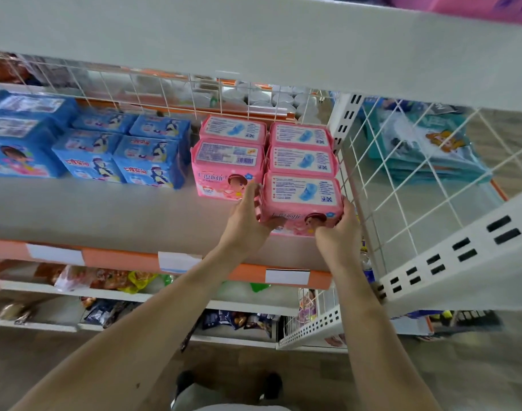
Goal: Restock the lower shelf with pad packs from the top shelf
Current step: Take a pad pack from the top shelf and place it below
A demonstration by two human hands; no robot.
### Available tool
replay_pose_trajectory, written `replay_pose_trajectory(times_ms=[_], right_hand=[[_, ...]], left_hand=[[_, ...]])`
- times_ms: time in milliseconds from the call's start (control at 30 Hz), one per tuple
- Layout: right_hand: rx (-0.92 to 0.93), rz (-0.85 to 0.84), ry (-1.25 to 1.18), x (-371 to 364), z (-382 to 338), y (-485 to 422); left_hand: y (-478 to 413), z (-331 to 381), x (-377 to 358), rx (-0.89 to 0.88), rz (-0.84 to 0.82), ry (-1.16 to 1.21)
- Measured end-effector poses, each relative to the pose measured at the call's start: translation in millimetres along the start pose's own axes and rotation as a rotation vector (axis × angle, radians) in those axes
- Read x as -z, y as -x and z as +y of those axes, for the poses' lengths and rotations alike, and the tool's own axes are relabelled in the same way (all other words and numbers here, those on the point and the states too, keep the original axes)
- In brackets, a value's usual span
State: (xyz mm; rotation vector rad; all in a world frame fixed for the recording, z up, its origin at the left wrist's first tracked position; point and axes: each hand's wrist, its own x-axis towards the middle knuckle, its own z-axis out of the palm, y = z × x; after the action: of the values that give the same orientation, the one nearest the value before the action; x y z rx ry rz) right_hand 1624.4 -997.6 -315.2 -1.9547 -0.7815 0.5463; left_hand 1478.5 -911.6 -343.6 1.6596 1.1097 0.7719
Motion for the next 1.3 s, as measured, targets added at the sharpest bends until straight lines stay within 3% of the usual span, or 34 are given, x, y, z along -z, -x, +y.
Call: replay_pose_trajectory(times_ms=[233,433,667,1033,1300], right_hand=[[0.055,0.051,-0.005,0,5,4],[0.102,0.055,0.001,-2,3,10],[0.135,0.130,0.064,-10,5,-3],[0.126,0.102,0.165,-10,4,1],[0.358,0.064,0.415,-21,-29,43]], left_hand=[[8,1,0,-0.094,0.041,-0.194],[6,-1,-2,-0.174,0.091,-0.207],[-5,-1,-3,-0.178,0.095,-0.245],[5,10,13,-0.182,0.027,-0.341],[32,4,67,-0.336,0.042,-0.561]])
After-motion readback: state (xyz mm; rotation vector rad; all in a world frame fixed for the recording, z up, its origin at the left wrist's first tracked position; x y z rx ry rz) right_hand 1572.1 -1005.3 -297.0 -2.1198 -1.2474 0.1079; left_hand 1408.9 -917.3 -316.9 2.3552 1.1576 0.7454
